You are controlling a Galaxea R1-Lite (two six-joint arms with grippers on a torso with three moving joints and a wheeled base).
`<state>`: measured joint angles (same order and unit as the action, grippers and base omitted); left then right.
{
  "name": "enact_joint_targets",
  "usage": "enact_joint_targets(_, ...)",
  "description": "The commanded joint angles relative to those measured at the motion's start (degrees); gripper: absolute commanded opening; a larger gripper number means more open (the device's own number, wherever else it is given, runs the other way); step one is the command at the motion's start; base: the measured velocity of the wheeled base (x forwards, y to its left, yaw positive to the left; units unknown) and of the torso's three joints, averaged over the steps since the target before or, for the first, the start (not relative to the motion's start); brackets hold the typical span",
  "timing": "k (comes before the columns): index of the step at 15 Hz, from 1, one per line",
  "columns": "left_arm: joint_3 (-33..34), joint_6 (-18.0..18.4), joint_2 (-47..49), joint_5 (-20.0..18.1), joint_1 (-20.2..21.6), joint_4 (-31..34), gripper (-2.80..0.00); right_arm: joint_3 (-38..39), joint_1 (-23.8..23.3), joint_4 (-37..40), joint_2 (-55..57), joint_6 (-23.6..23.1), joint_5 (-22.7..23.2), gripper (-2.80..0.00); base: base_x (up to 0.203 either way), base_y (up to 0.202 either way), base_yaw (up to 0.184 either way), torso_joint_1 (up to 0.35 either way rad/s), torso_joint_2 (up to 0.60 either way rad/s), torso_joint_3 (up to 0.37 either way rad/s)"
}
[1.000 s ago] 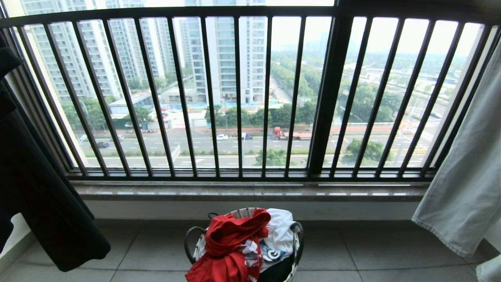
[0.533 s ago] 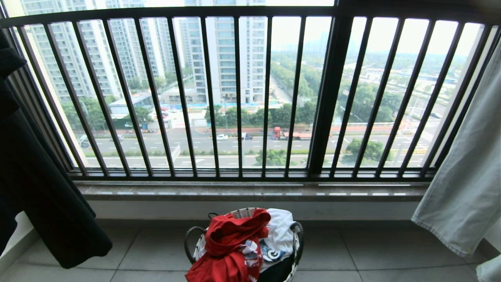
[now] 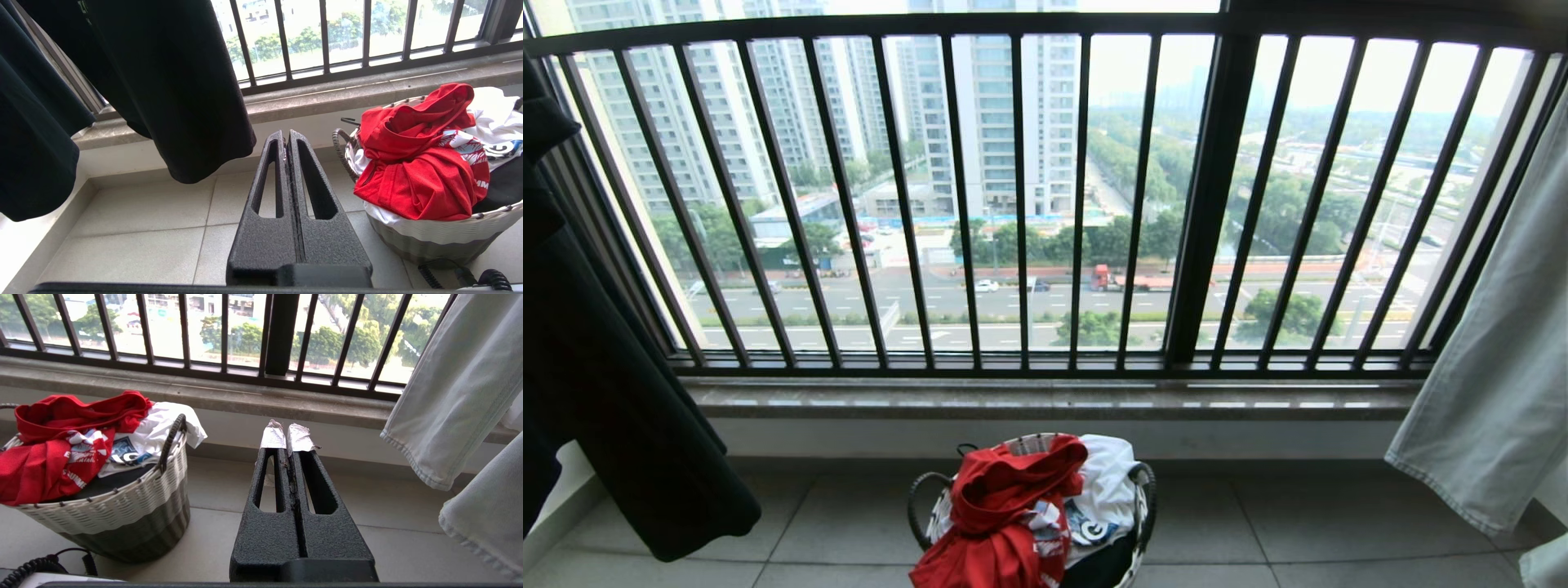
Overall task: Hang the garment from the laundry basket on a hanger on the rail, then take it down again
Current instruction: Pick up the clothes rack on the clothesline
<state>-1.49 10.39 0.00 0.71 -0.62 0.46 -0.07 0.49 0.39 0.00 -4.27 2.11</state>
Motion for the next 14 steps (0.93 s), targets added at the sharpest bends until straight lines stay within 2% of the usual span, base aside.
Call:
enact_joint_targets(1,0.0,0.1,0.0,0.0,0.0,0.0,-2.80,0.0,0.0,0.1,0.1,0.0,0.0,-2.80,0.000,0.000,0.000,0.000,0.00,0.000)
enact_joint_targets(11,0.0,0.1,0.0,0.0,0.0,0.0,-2.80,0.0,0.0,0.0,0.1,0.0,0.0,-2.80,0.000,0.000,0.000,0.000,0.00,0.000)
enact_joint_targets(14,0.0,0.1,0.0,0.0,0.0,0.1,-2.80,0.0,0.0,0.0,0.1,0.0,0.0,-2.80,0.000,0.000,0.000,0.019,-0.19,-0.203)
